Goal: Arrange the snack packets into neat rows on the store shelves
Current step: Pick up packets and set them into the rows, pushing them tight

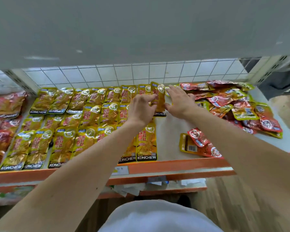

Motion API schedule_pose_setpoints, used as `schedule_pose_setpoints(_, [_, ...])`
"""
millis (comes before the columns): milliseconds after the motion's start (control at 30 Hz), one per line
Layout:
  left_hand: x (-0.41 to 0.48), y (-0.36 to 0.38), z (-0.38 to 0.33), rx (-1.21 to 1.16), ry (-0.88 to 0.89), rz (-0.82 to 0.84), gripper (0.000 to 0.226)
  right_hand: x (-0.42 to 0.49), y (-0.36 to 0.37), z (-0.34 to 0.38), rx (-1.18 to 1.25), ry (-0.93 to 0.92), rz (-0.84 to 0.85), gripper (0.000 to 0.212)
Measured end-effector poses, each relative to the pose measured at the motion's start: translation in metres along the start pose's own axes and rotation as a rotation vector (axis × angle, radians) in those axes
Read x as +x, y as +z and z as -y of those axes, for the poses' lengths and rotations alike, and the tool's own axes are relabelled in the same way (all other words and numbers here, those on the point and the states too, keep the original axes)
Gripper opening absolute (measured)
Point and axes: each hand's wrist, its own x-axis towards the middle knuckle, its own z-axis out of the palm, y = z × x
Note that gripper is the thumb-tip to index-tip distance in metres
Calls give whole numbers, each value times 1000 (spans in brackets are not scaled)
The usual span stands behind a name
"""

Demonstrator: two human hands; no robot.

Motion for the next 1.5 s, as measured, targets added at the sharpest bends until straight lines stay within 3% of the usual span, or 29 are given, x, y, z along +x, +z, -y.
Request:
schedule_pose_setpoints(233, [21,17,1,417,-27,83,42,8,15,-35,-128,-21,64,64])
schedule_pose_setpoints(467, [20,30,7,462,66,145,53,3,19,-48,-100,-26,60,64])
schedule_pose_setpoints(867, [31,28,-1,568,20,295,59,-16,19,-64,-104,-65,17,62])
schedule_pose_setpoints(1000, [25,29,-12,545,79,237,62,-19,16,-68,-65,-104,4,62])
schedule_pose_setpoints(1200, [2,39,-41,358,362,244,63,-57,-8,-104,344,-164,-402,44])
schedule_pose_setpoints(1333, [-10,57,-51,447,428,325,75,-92,-24,-160,293,-53,-546,40])
schedule_pose_setpoints(1500, [-15,74,-53,406,443,277,68,-117,-29,-198,172,177,-546,39])
